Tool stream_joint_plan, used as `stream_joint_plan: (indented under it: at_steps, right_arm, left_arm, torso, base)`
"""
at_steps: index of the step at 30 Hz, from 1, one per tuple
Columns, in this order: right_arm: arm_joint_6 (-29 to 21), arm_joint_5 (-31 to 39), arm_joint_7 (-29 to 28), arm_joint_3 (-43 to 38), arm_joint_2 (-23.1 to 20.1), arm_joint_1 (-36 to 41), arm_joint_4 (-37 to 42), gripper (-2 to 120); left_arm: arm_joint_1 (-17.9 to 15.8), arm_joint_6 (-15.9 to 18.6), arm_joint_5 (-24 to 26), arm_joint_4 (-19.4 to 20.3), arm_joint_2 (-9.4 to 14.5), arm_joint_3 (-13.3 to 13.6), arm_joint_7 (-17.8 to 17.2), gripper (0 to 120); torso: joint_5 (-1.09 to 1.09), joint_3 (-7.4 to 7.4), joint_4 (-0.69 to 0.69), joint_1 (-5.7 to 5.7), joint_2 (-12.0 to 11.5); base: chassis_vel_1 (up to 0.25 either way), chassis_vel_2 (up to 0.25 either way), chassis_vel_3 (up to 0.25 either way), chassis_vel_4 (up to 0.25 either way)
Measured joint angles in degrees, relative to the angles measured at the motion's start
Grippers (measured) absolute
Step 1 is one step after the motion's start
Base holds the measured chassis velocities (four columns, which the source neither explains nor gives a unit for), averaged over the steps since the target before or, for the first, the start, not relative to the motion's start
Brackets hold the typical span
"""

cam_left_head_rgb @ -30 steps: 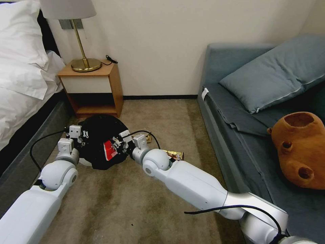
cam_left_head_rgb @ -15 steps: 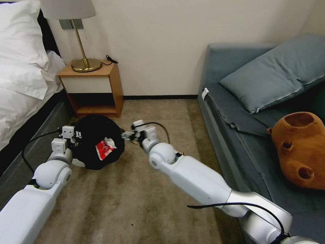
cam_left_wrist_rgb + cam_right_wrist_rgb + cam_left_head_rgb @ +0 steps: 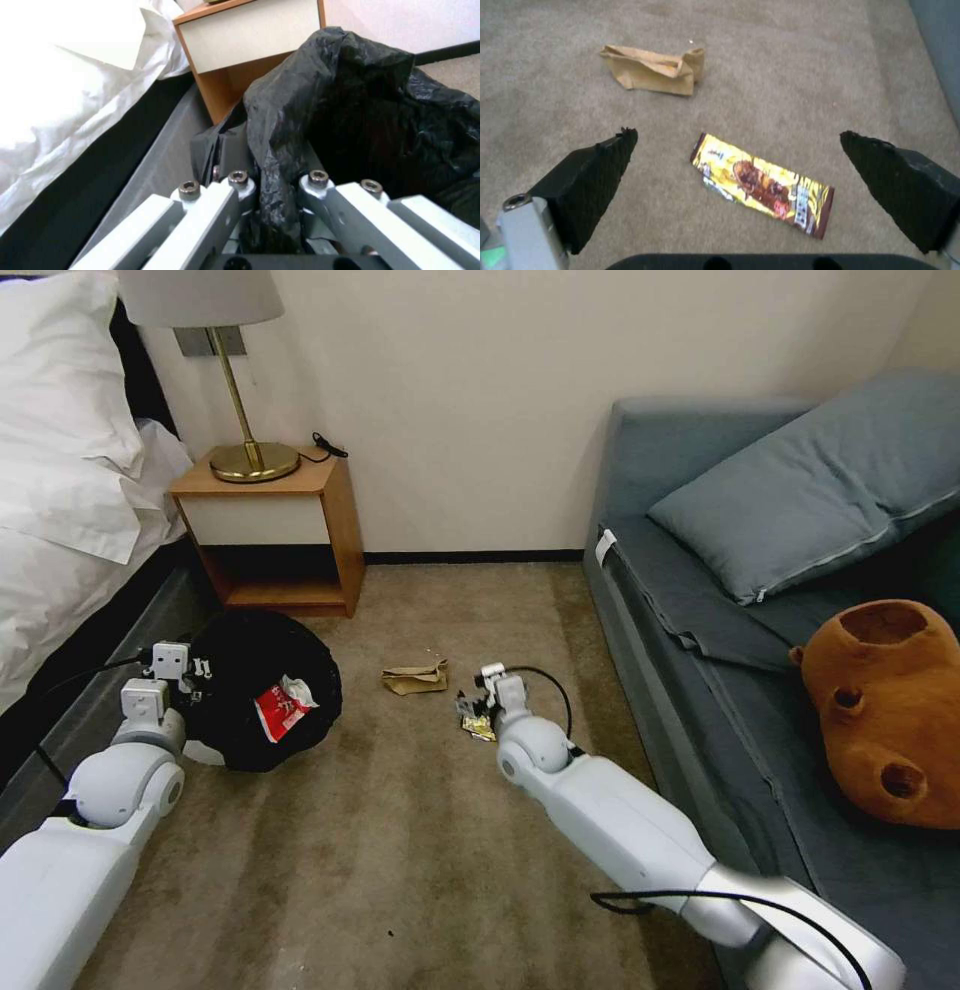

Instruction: Pick up the trash bin, then pick up the garbage on the floor and place it into the trash bin.

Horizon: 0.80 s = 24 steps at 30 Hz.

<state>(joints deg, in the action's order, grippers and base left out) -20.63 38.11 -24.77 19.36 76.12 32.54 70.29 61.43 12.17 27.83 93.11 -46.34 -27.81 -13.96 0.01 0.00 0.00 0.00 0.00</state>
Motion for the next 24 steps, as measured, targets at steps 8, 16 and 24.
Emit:
stream_joint_plan:
  at_steps: [8,16,24]
  right_arm:
    - [0.6,0.0,1.3,-1.6,0.4,2.1,-0.1,100]
    - [1.6,0.1,2.1,-1.7,0.6,2.8,0.0,100]
    - [1.7,0.1,2.0,-1.7,0.9,3.1,0.0,100]
  left_arm:
    - [1.2,-0.3,0.0,0.0,0.1,-0.9,0.3,4]
    - [2.7,-0.6,0.0,0.6,0.1,-2.0,0.7,4]
    - [3.6,-1.0,-0.1,1.0,0.0,-2.7,0.9,4]
  torso:
    - [-0.01,0.00,0.00,0.00,0.0]
    - [-0.01,0.00,0.01,0.00,0.0]
    - [-0.01,0.00,0.00,0.00,0.0]
  base:
    - [0.000,0.000,0.000,0.000]
    - [0.000,0.000,0.000,0.000]
    - [0.000,0.000,0.000,0.000]
